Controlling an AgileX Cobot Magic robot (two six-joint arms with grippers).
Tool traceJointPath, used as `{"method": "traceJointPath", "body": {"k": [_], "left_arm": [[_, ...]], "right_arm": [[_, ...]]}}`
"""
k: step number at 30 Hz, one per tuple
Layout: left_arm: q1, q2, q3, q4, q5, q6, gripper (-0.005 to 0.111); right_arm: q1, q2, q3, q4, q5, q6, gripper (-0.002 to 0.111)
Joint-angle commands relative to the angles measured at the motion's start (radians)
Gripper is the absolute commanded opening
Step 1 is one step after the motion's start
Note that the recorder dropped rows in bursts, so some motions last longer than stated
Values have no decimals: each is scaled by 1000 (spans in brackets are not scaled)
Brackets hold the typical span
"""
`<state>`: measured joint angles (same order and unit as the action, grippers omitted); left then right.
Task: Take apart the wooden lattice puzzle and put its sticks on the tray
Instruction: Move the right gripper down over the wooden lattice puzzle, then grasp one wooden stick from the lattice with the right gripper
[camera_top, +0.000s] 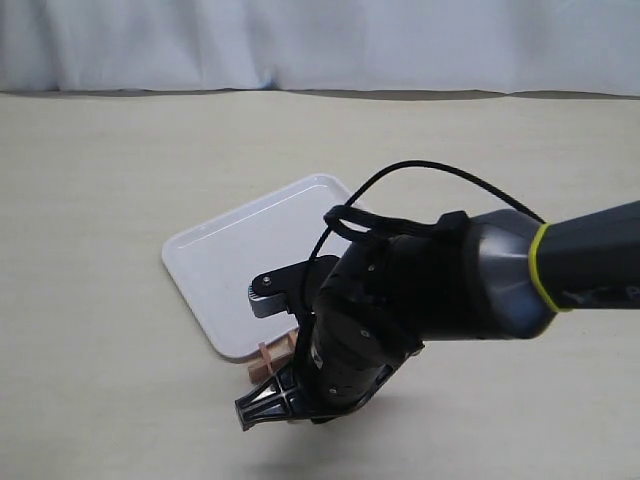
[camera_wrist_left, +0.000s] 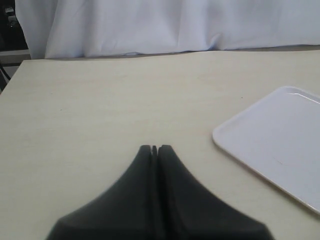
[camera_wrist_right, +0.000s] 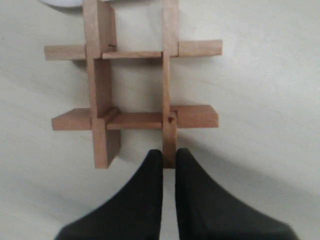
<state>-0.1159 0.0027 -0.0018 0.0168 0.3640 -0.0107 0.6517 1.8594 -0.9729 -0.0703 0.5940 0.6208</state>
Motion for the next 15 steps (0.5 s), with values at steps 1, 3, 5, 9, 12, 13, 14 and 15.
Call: {"method": "traceJointPath", "body": {"k": [1,3,5,9,12,13,14,15], "left_arm": [[-1,-3,2,1,-11,5,0],[-1,-3,2,1,-11,5,0],[-1,-3,2,1,-11,5,0],[-1,-3,2,1,-11,5,0],[-1,-3,2,1,-11,5,0],[-1,-3,2,1,-11,5,0],[-1,-3,2,1,-11,5,0],[-1,-3,2,1,-11,5,0]], "right_arm": [[2,-36,-14,-4,32,8,5],[2,-58,-21,-6,48,6,5],[2,-86,-23,-9,60,6,5],[2,-153,-44,-21,96,-8,5],[2,-215,-90,-35,134,-34,5],[2,-233,-110,-53,144,-34,5],[2,-245,-125,-70,148,-34,5],[2,-256,-142,-94,148,-34,5]]}}
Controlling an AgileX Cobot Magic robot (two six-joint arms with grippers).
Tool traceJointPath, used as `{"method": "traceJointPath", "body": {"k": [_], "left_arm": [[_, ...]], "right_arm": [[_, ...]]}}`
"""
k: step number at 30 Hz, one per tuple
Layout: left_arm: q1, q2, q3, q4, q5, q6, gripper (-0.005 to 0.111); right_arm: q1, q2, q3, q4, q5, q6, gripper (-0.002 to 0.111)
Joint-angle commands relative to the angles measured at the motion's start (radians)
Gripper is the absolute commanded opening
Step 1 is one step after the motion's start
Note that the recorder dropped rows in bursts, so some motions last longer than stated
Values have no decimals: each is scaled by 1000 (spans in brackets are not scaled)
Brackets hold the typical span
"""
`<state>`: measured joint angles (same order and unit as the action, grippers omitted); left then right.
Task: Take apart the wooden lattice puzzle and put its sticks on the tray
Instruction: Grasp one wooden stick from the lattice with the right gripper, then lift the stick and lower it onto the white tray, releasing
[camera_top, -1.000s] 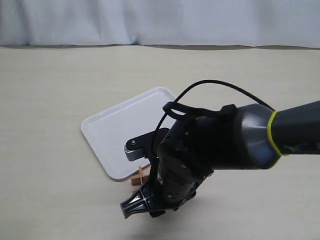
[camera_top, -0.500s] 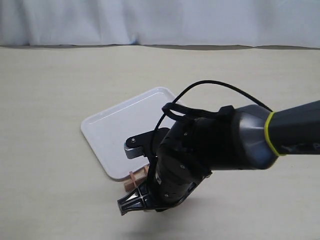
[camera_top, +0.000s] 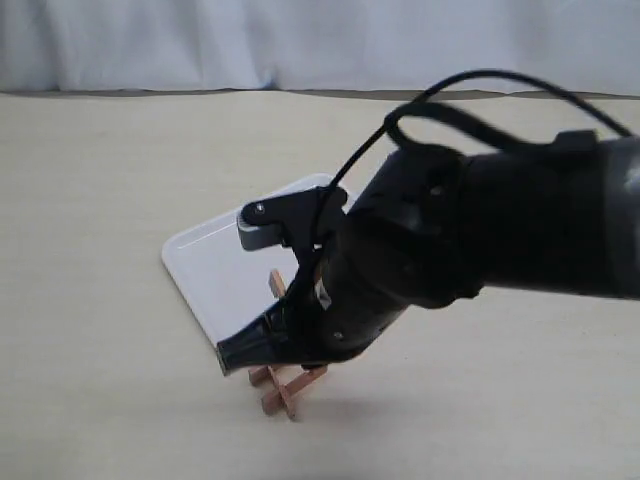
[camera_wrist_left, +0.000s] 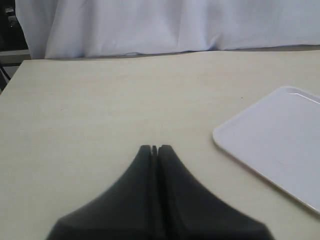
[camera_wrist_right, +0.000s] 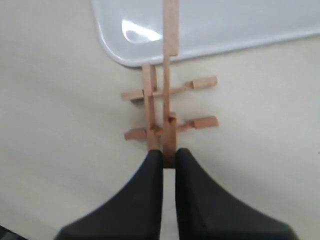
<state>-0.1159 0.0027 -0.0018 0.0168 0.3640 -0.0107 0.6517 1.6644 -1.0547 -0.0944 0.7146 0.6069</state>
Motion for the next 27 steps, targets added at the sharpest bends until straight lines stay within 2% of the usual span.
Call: {"method": "traceJointPath", "body": {"k": [1,5,12,17,18,21,23,27], "left_arm": [[-1,-3,2,1,-11,5,0],[-1,-3,2,1,-11,5,0],[-1,-3,2,1,-11,5,0],[-1,-3,2,1,-11,5,0],[-1,-3,2,1,-11,5,0],[-1,-3,2,1,-11,5,0],[-1,-3,2,1,-11,5,0],[-1,-3,2,1,-11,5,0]], "right_arm": [[2,-67,-75,-100,27,-18,5],[-29,-46,-125,-207,27,-8,5],[-251,235,-271,-214,13,-100,5],[-301,412,-381,-243,-26,-103,5],[-301,434,-397,-252,-31,-103,9],[-301,488,-447,-259,-33,-103,31],[-301,490,-458,-259,-33,-103,40],[-301,465,-470,-233,-18,-155,47]]}}
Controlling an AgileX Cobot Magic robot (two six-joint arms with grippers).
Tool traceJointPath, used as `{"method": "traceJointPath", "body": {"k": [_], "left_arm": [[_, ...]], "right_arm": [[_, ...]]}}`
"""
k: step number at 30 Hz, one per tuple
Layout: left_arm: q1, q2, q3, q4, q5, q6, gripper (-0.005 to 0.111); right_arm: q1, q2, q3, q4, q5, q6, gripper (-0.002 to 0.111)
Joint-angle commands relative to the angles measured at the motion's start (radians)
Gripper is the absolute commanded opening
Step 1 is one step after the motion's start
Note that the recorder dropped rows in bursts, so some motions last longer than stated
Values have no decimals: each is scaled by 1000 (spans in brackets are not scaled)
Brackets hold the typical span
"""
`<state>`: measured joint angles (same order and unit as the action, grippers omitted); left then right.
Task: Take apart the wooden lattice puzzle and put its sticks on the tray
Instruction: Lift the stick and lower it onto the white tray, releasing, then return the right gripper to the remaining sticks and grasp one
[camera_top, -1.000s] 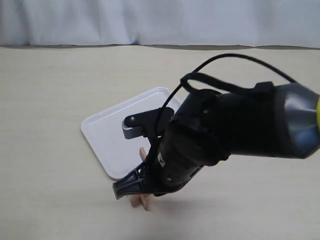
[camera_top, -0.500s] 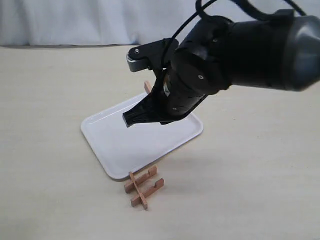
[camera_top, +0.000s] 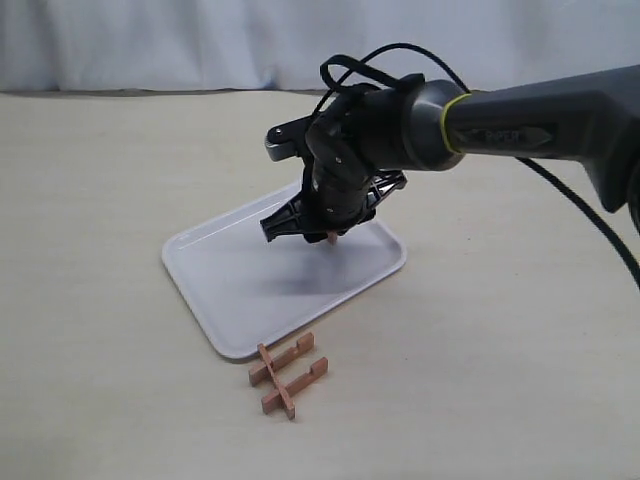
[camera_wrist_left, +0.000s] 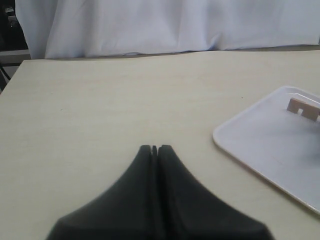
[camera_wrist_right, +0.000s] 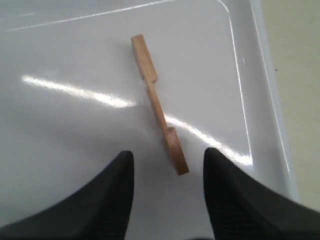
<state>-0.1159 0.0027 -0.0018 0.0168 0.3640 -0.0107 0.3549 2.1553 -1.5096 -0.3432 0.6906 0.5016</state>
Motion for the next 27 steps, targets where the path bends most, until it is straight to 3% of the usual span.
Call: {"method": "traceJointPath", "body": {"k": [1,4,12,20,27], "left_arm": [[-1,-3,2,1,-11,5,0],[-1,-3,2,1,-11,5,0],[-1,-3,2,1,-11,5,0],[-1,-3,2,1,-11,5,0],[-1,-3,2,1,-11,5,0]], "right_arm": [[-4,-41,-15,21,17,-53,47],[-4,-93,-13,27,74,-59,47],[17,-198,54,232,225,-313,46],[185,-374,355,244,92,-320,46],[285,-400,503,303,38,-277,46]]}}
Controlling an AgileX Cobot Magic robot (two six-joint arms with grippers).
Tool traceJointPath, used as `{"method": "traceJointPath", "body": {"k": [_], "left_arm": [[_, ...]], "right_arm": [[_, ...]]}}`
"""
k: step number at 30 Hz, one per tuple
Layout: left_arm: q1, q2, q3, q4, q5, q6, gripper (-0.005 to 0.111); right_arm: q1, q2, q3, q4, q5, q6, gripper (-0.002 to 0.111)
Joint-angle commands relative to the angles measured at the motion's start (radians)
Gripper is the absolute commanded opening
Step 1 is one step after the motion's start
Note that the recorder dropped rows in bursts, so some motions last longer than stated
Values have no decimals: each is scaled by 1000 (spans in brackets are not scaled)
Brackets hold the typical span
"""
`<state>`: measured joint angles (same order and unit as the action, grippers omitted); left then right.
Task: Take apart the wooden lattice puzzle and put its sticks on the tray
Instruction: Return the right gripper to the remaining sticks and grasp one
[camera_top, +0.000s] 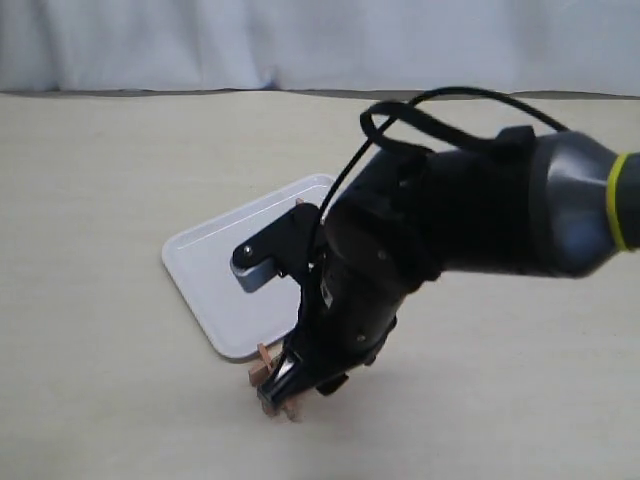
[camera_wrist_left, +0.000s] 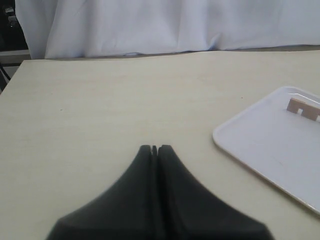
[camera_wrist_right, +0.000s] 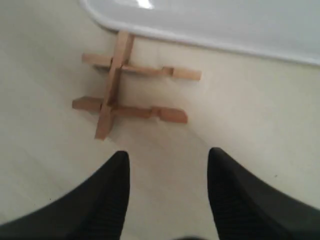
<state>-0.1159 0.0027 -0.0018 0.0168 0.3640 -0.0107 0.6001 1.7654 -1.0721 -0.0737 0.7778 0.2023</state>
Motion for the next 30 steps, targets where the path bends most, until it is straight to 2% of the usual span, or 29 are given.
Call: {"method": "traceJointPath", "body": {"k": [1,9,13,22,27,30], "left_arm": [[-1,-3,2,1,-11,5,0],[-1,-3,2,1,-11,5,0],[-1,-3,2,1,-11,5,0],[-1,-3,2,1,-11,5,0],[-1,-3,2,1,-11,5,0],[-1,-3,2,1,-11,5,0]], "right_arm": [[49,-10,75,46,-57,22,46],[161,12,89,86,-133,75,46],[168,49,89,74,-174,114,46],[169,105,89,-175,-215,409,46],[169,113,89,-251,-231,503,46],[169,124,89,-270,-234,533,38]]}}
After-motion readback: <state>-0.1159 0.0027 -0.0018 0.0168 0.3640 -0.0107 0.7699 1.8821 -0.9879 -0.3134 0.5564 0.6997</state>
